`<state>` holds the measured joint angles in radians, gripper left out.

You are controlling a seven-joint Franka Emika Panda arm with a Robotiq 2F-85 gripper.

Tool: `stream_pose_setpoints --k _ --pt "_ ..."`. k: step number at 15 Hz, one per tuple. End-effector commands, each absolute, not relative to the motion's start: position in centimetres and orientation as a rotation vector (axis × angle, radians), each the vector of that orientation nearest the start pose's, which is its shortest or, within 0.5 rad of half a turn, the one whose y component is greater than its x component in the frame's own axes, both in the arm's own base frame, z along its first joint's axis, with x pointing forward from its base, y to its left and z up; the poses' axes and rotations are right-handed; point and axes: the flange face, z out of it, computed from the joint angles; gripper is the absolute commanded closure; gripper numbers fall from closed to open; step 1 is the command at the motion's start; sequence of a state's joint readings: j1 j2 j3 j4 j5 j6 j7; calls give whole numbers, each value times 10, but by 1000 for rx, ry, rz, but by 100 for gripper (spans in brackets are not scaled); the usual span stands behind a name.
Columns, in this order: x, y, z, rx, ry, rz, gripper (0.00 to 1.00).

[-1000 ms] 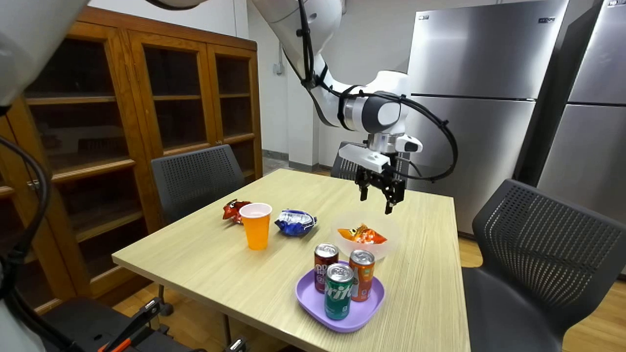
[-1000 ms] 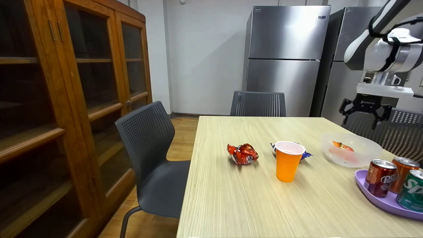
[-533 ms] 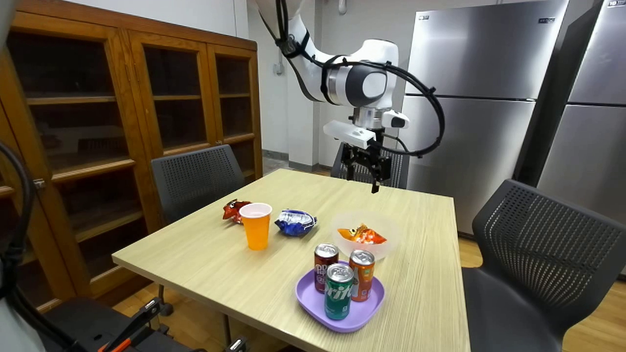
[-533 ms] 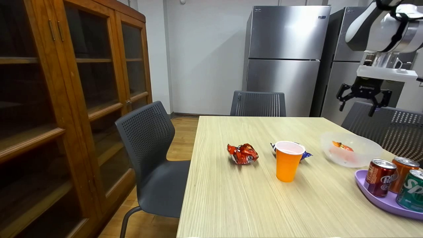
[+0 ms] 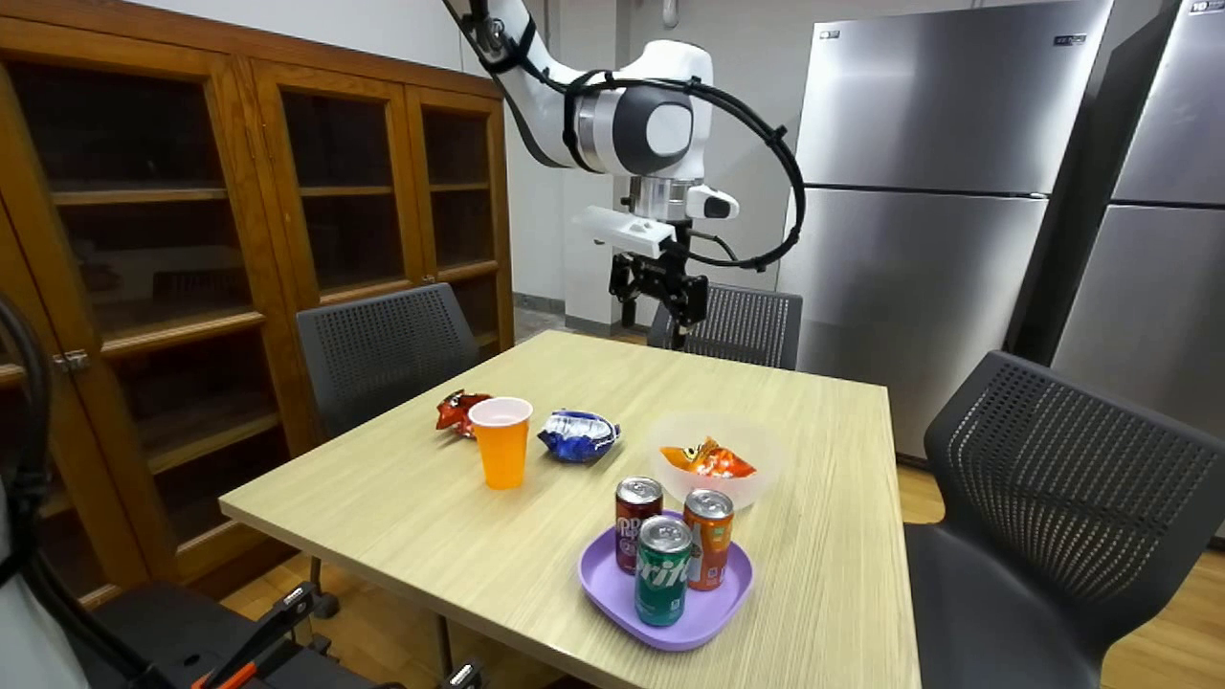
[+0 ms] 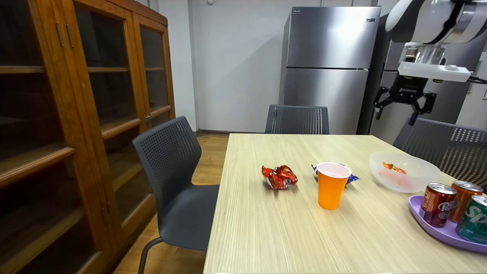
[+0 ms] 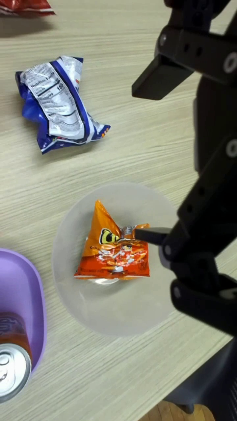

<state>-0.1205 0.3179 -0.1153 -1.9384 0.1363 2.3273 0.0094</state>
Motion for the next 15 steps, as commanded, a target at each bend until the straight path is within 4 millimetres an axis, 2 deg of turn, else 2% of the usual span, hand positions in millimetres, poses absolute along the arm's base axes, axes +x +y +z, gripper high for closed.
stream_pose_setpoints --k 1,2,4,11,15 --pt "591 -106 336 -3081 391 -116 0" --pt "603 -122 330 -3059 443 -112 0" --pt "601 -109 329 -3067 405 -101 0" --pt "599 -108 328 -3068 402 -96 0" --pt "603 -93 321 -3061 460 -114 0"
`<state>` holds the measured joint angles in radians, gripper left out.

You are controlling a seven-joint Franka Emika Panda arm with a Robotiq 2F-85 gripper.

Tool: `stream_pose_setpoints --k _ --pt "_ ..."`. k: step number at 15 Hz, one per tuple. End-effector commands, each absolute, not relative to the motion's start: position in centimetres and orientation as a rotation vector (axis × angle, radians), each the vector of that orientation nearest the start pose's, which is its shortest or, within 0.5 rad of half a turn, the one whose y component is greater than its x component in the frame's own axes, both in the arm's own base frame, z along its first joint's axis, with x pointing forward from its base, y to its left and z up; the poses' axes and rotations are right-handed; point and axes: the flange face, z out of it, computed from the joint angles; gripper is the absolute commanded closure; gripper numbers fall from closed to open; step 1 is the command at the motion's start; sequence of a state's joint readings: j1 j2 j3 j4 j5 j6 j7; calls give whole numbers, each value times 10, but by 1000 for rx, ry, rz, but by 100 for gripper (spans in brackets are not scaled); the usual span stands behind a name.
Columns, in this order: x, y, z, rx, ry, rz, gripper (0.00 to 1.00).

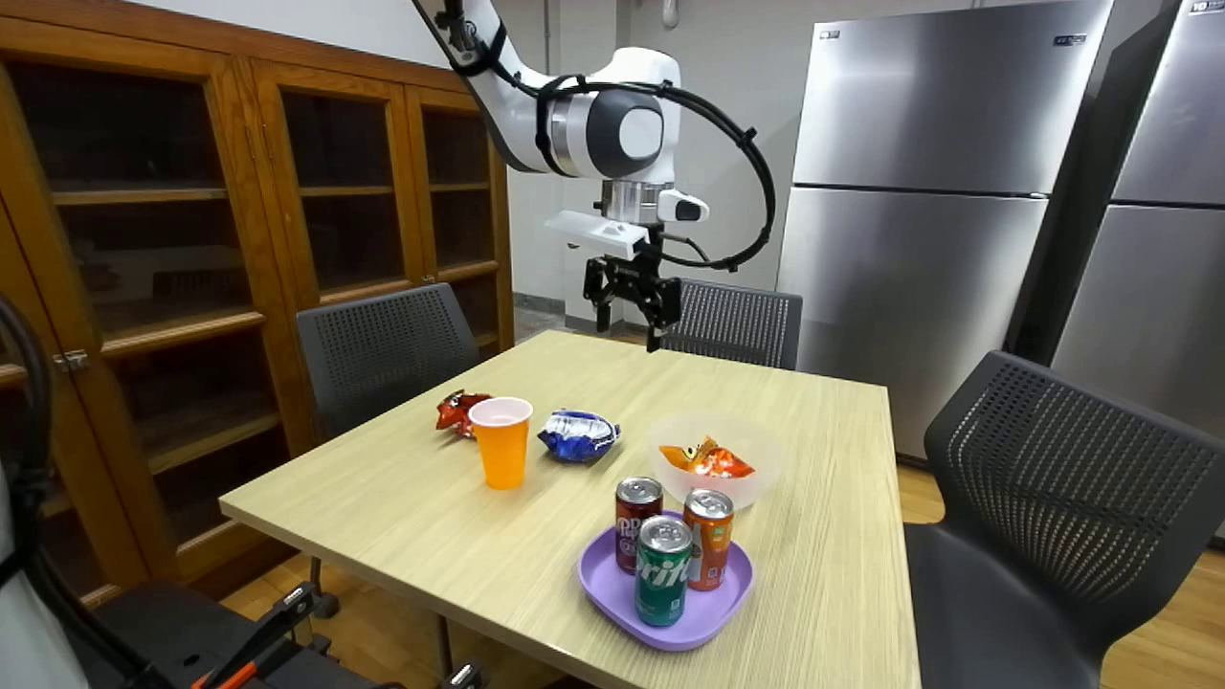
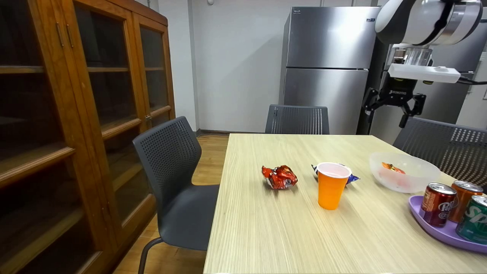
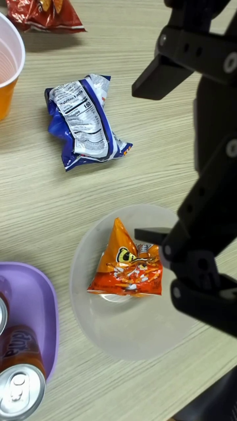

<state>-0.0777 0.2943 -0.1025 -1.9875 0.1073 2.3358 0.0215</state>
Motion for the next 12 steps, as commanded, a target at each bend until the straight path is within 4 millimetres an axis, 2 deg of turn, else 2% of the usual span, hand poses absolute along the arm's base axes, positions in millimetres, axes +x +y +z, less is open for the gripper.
stream_pose_setpoints --k 1,7,12 --pt "604 -90 319 -3057 480 -120 0" --pt "609 -61 301 -2983 704 -117 0" --pt "619 -33 273 -2897 882 -131 0"
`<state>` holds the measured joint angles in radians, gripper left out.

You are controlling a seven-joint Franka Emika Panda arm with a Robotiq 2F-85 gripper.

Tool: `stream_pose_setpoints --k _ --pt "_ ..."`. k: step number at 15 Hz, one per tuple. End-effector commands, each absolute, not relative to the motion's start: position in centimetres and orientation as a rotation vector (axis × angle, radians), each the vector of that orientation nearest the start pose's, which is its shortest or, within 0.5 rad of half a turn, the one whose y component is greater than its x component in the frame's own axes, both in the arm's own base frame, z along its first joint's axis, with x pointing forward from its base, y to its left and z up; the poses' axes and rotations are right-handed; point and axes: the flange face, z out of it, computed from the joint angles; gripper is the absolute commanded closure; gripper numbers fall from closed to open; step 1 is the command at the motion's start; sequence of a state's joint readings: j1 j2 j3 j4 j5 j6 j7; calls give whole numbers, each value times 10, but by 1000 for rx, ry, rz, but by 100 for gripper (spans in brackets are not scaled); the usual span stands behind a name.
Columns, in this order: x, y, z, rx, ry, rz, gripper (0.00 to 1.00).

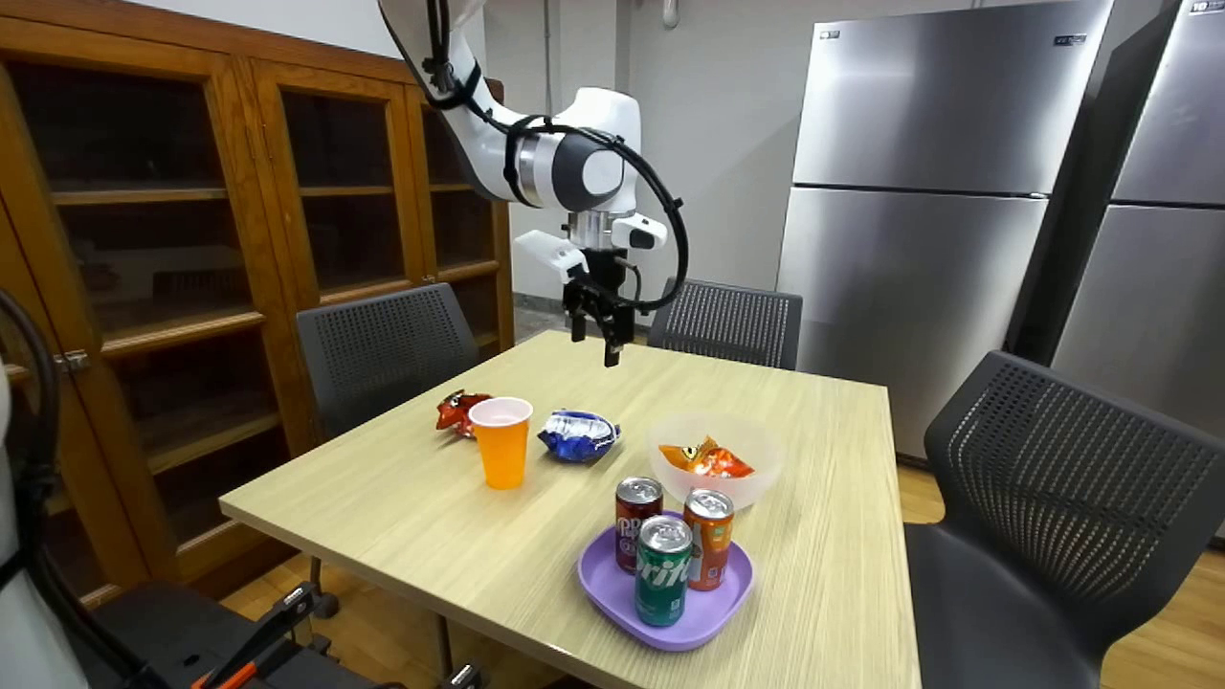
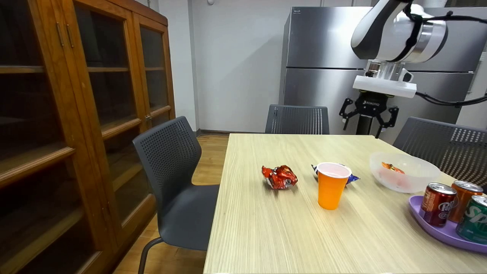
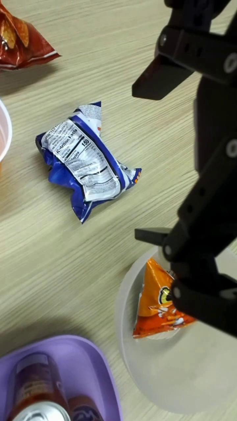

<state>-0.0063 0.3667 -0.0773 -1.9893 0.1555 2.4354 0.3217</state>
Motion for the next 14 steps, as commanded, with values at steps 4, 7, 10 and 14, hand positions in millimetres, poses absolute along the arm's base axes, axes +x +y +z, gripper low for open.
stream_pose_setpoints --k 4,7,10,14 --pt "626 -17 248 -2850 987 -173 0" --pt "629 -7 231 -2840 1041 -178 0" --pt "629 1 215 -2836 1086 -156 0" --pt "632 7 195 -2814 1165 -137 0"
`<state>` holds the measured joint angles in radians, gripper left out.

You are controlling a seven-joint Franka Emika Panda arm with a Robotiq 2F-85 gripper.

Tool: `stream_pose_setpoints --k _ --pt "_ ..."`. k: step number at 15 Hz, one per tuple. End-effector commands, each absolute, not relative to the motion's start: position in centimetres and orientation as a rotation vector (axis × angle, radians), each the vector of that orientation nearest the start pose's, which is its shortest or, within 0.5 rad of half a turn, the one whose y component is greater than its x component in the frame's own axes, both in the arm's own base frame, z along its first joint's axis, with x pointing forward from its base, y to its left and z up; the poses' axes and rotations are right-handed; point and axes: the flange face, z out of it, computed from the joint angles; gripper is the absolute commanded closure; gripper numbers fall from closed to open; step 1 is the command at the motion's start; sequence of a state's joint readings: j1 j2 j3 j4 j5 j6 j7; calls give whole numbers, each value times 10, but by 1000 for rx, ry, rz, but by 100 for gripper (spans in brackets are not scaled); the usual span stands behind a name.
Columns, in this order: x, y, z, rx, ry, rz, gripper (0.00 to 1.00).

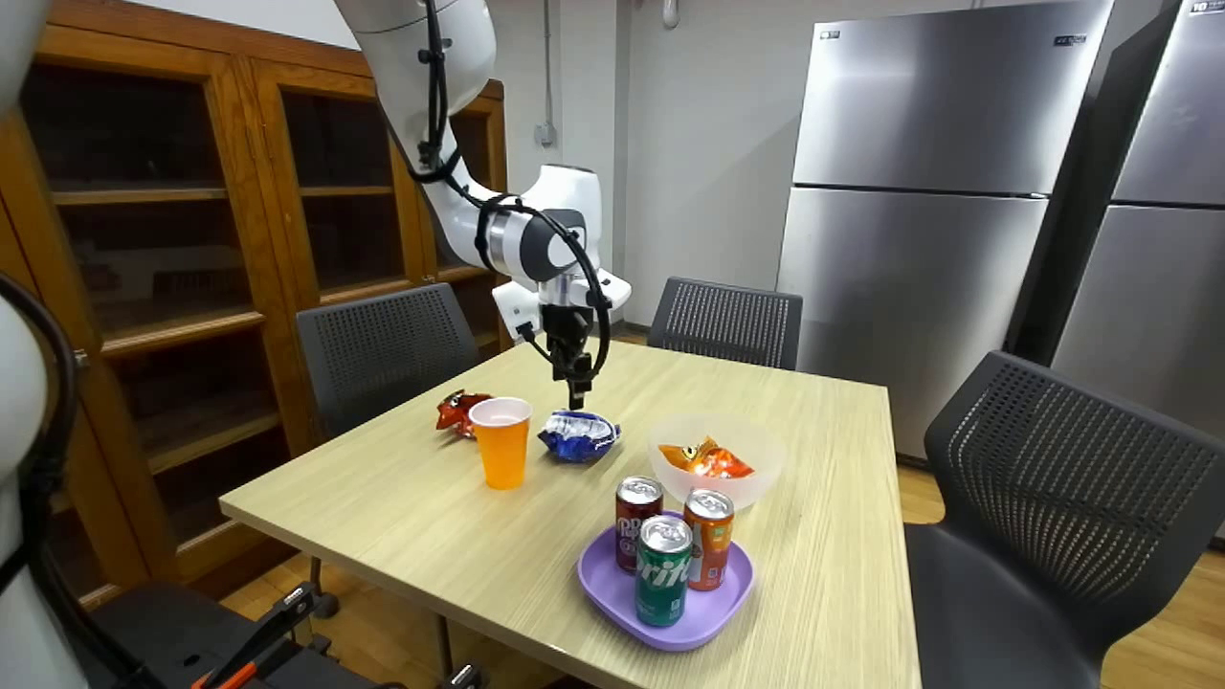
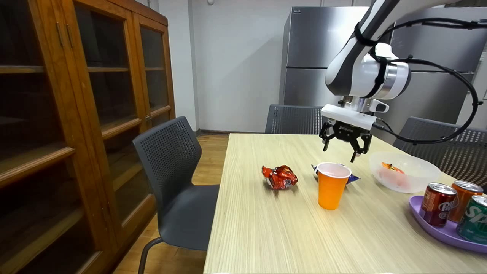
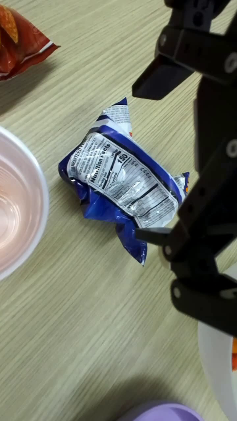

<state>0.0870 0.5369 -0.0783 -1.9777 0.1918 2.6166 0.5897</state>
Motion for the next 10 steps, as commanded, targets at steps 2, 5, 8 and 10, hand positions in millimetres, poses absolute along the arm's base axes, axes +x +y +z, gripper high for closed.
stream_pose_setpoints --k 2,5,8,10 --pt "636 6 188 -2794 1211 -141 0" --pt "641 3 179 -2775 1264 -141 0" --pt "646 3 171 -2765 1298 -135 0" --pt "650 4 166 -2758 1311 -130 0"
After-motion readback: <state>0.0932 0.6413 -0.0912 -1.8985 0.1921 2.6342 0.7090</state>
